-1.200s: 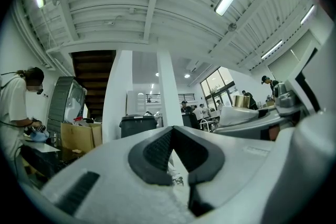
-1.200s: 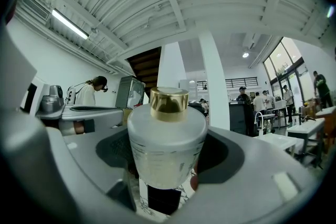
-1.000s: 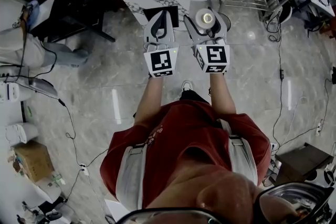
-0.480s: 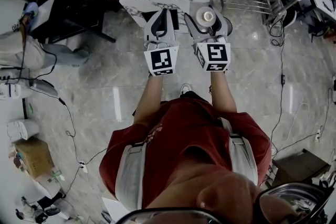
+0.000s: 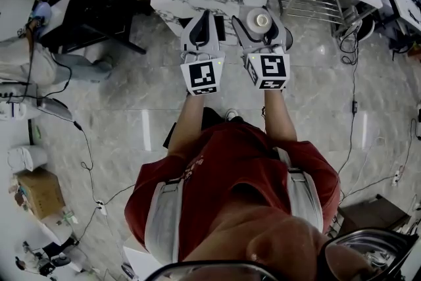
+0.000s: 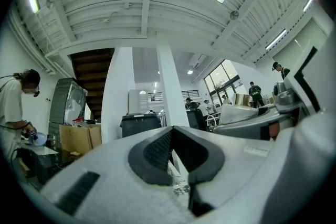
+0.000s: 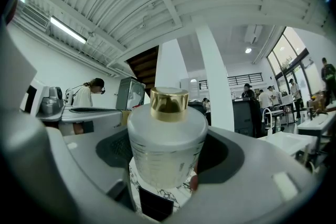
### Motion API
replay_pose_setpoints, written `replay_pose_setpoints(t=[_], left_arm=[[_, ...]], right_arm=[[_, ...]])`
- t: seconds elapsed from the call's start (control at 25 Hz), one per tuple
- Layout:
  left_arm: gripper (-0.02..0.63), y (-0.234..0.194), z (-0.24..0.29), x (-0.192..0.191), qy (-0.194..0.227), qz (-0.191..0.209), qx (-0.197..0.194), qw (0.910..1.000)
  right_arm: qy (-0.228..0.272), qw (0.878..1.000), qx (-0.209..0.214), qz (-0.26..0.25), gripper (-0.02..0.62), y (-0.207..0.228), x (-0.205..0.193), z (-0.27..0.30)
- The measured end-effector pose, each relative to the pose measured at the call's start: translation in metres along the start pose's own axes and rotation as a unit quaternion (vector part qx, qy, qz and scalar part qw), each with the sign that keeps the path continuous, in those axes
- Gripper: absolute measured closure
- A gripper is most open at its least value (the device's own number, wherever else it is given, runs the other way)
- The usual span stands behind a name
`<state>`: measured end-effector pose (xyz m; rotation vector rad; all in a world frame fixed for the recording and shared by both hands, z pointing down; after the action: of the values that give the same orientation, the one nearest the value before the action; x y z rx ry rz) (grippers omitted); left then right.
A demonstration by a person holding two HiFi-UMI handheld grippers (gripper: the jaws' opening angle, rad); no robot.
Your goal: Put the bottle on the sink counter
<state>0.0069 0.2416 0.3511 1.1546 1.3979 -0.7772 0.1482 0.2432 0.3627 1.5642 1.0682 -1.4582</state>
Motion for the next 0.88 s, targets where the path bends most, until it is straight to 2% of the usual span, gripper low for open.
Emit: replay_pose_setpoints(t=[0.32, 0.88], left_arm=[[0.604, -0.006, 0.023, -0.013, 0.001, -0.005, -0.001, 1.0], [0.604, -0.034, 0.096, -0.035, 0.005, -0.017, -0.013, 0.9997]], right_arm=[[-0.004, 1.0, 0.002, -0.004, 0.253, 0.008, -0.01, 0.025], [-0.007, 1.0, -0.012, -0.011, 0.253, 0.033, -0.018, 0.094]])
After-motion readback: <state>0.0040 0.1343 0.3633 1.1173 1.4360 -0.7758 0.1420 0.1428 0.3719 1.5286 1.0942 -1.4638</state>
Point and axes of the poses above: the fingertips, and each gripper's own axes: z forward along the fingers, y to its right, x out of its top, the point moved 6 cm from there along -z, backward along the fingers, and after that the axes turned 3 degrees about x, right-handed, at the moved point
